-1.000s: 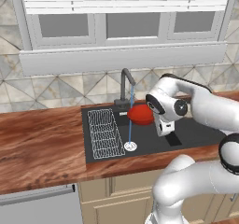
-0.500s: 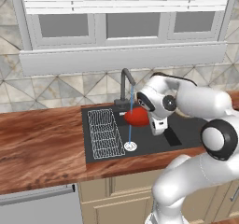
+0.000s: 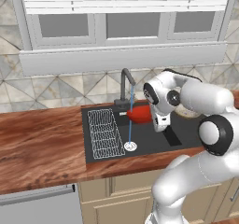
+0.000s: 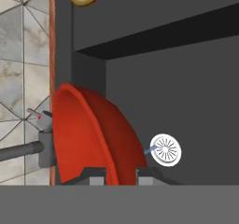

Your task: Rinse each bowl for a few seconds and place them down in the sink or on the counter.

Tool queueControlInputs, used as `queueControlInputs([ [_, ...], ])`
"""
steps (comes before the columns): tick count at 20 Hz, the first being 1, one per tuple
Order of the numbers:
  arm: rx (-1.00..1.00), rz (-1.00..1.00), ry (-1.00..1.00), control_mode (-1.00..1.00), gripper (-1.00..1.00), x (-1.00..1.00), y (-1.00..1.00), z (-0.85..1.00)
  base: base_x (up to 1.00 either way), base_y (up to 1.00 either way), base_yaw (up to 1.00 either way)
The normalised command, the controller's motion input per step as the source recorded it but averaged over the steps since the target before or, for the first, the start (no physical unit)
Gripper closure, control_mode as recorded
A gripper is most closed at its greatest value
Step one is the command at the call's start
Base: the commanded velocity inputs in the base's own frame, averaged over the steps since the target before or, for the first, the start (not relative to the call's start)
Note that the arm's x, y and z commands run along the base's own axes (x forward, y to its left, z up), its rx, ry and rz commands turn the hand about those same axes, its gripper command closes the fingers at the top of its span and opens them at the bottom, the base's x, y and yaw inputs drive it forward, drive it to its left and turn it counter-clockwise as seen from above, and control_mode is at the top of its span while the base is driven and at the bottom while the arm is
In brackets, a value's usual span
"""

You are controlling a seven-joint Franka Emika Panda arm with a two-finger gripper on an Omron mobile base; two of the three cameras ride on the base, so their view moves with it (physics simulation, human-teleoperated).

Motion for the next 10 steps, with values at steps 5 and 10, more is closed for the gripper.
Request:
queueControlInputs([
  [5,0.03,0.00,-0.03,-1.00,1.00,-0.02,-0.28,0.28,0.00,0.00,0.00],
  [10,-0.03,-0.06,0.00,-1.00,1.00,-0.07,-0.14,0.48,0.00,0.00,0.00],
])
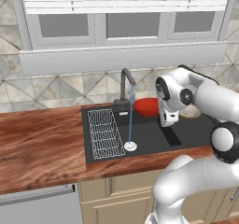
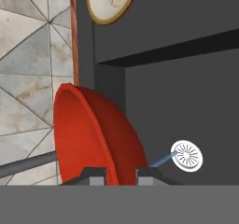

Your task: Rinse each bowl for a few seconds and place them down in the sink or on the counter.

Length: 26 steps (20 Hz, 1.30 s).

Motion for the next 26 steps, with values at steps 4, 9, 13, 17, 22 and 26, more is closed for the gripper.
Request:
queueControlInputs([
  [4,-0.07,-0.08,0.00,-1.00,1.00,-0.16,-0.27,0.51,0.00,0.00,0.00],
  [9,-0.05,-0.13,0.02,-1.00,1.00,-0.18,-0.41,0.43,0.00,0.00,0.00],
  [13,-0.01,-0.21,0.07,-1.00,1.00,-0.25,-0.52,0.35,0.00,0.00,0.00],
  [17,0.00,-0.23,0.10,-1.00,1.00,-0.23,-0.46,0.31,0.00,0.00,0.00],
  [22,-0.01,-0.22,0.10,-1.00,1.00,-0.16,-0.31,0.37,0.00,0.00,0.00],
  [26,0.00,-0.19,0.07,-1.00,1.00,-0.11,-0.15,0.45,0.00,0.00,0.00],
])
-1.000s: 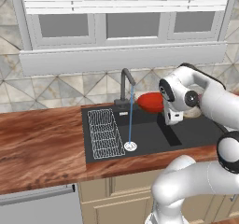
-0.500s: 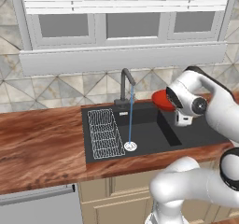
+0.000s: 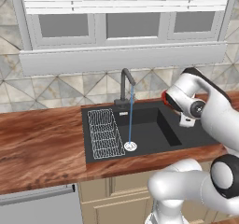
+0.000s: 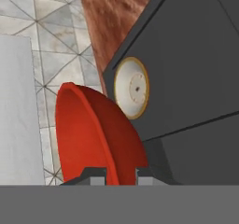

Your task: Rinse each bowl for a few seconds and place them down in the sink or on the counter.

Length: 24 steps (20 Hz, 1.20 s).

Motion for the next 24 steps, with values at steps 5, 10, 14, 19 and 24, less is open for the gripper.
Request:
queueControlInputs([
  [5,0.00,-0.04,0.11,-1.00,1.00,-0.04,-0.12,0.40,0.00,0.00,0.00],
  [10,0.04,-0.12,0.07,-1.00,1.00,-0.11,-0.25,0.34,0.00,0.00,0.00],
  [14,0.07,-0.23,0.02,-1.00,1.00,-0.13,-0.30,0.29,0.00,0.00,0.00],
  [19,0.06,-0.18,0.12,-1.00,1.00,-0.06,-0.30,0.27,0.00,0.00,0.00],
  [24,0.06,-0.16,0.23,-1.00,1.00,-0.01,-0.35,0.23,0.00,0.00,0.00],
])
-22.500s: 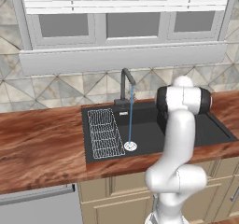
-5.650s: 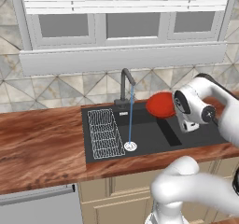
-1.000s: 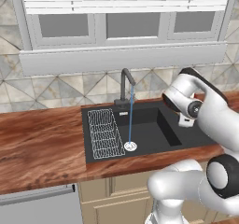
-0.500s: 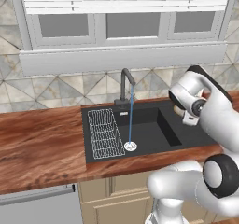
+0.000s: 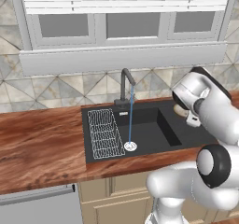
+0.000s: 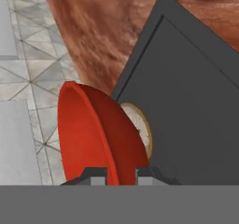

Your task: Rinse each bowl for a few seconds and place them down in the sink or on the counter.

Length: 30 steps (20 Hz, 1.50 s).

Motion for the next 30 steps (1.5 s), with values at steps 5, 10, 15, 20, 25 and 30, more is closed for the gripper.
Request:
queueControlInputs([
  [5,0.06,-0.16,0.21,-1.00,1.00,-0.08,-0.33,0.21,0.00,0.00,0.00],
  [10,0.07,-0.16,0.20,-1.00,1.00,-0.13,-0.30,0.19,0.00,0.00,0.00],
  [15,0.04,-0.13,0.20,-1.00,1.00,-0.10,-0.12,0.07,0.00,0.00,0.00],
  [20,0.00,-0.10,0.10,-1.00,1.00,-0.10,0.00,0.08,0.00,0.00,0.00],
  [25,0.00,-0.05,0.05,-1.00,1.00,-0.12,-0.01,0.09,0.00,0.00,0.00],
  [30,0.00,-0.06,0.07,-1.00,1.00,-0.07,-0.01,0.02,0.00,0.00,0.00],
])
